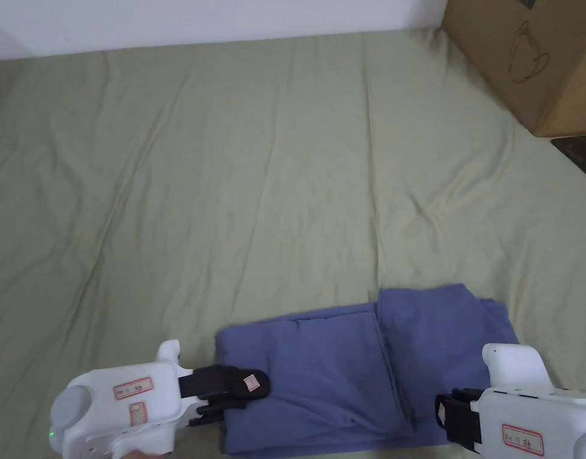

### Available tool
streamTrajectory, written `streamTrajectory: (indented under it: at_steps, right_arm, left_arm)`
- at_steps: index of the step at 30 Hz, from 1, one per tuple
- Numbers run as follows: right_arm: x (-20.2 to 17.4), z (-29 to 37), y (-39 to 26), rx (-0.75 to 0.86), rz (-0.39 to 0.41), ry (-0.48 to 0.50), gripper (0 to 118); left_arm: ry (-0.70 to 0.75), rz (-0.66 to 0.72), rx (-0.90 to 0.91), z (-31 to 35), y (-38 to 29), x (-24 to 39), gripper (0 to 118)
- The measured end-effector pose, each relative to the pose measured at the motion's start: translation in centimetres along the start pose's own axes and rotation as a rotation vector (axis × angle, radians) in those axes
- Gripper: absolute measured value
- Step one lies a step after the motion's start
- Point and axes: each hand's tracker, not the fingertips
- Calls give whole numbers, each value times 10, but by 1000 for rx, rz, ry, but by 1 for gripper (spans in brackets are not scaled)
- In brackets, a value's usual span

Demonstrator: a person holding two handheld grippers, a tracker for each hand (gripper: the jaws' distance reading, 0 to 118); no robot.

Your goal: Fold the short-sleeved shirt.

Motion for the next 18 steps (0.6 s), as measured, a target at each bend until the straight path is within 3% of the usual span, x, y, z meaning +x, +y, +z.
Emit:
streamTrajectory:
  at_steps: [7,14,18]
  right_arm:
    - [-7,-2,2,5,7,6,2]
    - [-15,-8,-2,-6,29,35,2]
    - [-16,-11,-3,-18,28,44,2]
  left_arm:
    - [192,-128,96,116,20,-1,9]
    - [540,-55,252,245,25,-14,9]
    - [539,-94,310,237,3,34,9]
